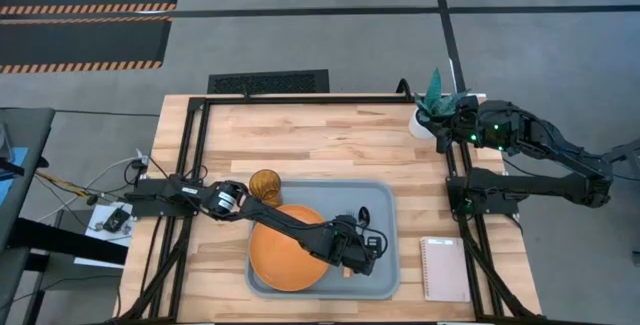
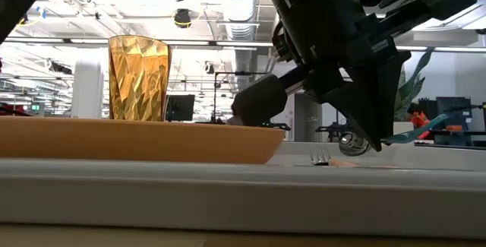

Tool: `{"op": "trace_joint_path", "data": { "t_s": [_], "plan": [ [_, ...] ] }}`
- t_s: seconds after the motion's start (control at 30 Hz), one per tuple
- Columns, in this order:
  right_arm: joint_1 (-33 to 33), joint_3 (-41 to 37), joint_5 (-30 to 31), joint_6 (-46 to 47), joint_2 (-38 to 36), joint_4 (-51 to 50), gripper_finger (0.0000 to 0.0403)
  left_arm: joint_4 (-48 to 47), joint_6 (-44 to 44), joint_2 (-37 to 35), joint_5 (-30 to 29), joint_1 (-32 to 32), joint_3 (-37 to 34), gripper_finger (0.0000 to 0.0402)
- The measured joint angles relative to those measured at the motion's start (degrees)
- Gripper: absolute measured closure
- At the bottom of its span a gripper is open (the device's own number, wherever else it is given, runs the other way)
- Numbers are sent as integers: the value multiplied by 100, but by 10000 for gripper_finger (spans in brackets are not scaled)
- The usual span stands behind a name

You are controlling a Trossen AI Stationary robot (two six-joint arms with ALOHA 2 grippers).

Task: Pick and place plate/cup/fork/spoon on tray
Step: Put the blue spoon on the gray tray to the right of the orange fork, then return to Home Position

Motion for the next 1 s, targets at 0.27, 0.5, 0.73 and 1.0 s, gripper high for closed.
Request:
{"op": "trace_joint_path", "data": {
  "t_s": [0.27, 0.5, 0.73, 1.0],
  "plan": [
    [0, 0, 0, 0, 0, 0, 214, 8, -57, 0, 37, 9, 0, 370],
    [0, 0, 0, -13, 0, 0, 214, 37, -35, 0, 42, 9, 2, 359],
    [0, 0, -67, -75, -10, 37, 214, 25, 149, -172, 219, 17, 2, 358],
    [0, 0, -436, -337, -9, 699, 214, 197, 1670, -1241, 109, 37, 9, 358]
  ]
}}
